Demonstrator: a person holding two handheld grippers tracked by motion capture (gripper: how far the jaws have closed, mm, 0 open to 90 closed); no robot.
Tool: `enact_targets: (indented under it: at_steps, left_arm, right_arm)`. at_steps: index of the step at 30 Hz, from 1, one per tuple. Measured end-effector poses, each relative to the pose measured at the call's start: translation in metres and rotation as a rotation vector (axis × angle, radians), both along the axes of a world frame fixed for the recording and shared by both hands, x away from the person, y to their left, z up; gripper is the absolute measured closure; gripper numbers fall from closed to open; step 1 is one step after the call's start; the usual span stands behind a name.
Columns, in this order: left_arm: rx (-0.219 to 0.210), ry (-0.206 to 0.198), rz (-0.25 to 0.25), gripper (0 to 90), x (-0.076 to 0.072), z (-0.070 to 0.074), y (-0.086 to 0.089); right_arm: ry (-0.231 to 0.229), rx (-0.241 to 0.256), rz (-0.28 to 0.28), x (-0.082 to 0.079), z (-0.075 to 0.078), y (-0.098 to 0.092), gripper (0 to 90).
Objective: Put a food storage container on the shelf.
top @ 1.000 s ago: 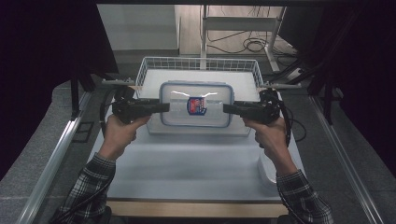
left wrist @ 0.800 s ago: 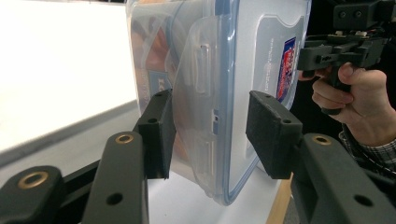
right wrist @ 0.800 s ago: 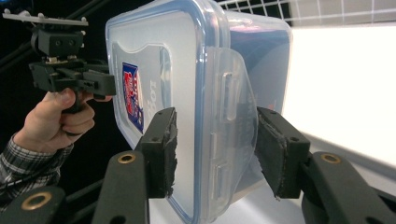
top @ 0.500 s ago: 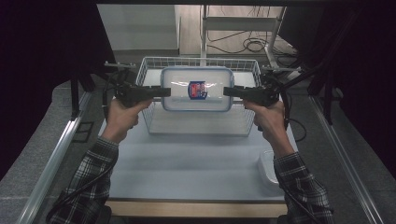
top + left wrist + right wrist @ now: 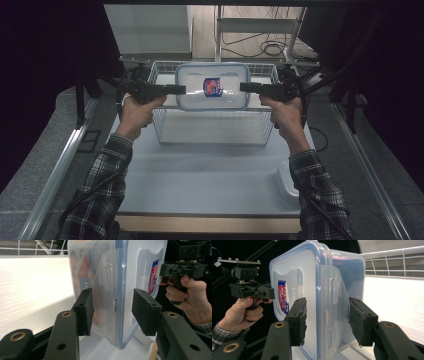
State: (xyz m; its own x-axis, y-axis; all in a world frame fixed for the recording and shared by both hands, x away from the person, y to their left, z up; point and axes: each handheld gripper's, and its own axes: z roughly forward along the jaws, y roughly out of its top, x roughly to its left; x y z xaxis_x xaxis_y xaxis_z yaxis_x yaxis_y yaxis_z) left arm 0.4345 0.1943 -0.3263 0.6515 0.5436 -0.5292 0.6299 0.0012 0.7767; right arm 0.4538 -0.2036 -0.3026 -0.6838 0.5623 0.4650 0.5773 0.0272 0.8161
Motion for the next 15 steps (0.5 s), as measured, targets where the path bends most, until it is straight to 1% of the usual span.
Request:
enact_targets:
  at_steps: [2,3,6,7,9,10,11,15]
  left_arm:
    - [0.005,-0.001,0.006,52.6,0.0031,0.0006,-0.0002]
    - [0.002,0.002,0.008,52.5,0.0045,0.0008,-0.0002]
    - [-0.001,0.000,0.006,52.8,0.0077,0.0010,0.0009]
    - [-0.003,-0.006,0.010,53.0,0.0086,0.0007,0.0013]
    - [0.000,-0.024,0.010,51.9,0.0099,-0.0004,0.0009]
    - [0.010,-0.044,0.005,51.1,0.0106,-0.0015,0.0007]
    - [0.016,-0.056,0.003,50.0,0.0108,-0.0021,-0.0001]
    - [0.018,-0.067,0.002,48.9,0.0117,-0.0026,-0.0005]
  right_arm:
    - [0.007,0.005,-0.004,0.0033,-0.0015,0.0003,50.2]
    - [0.003,0.004,-0.006,0.0051,-0.0022,0.0005,50.1]
    - [0.017,0.003,-0.008,0.0088,-0.0040,0.0008,49.4]
    - [0.023,-0.002,-0.009,0.0095,-0.0049,0.0015,49.0]
    - [0.018,0.002,-0.015,0.0105,-0.0065,0.0024,48.8]
    - [0.017,0.002,-0.017,0.0106,-0.0066,0.0027,48.5]
    - [0.013,-0.005,-0.020,0.0108,-0.0065,0.0033,48.0]
    - [0.013,-0.006,-0.026,0.0108,-0.0068,0.0041,47.8]
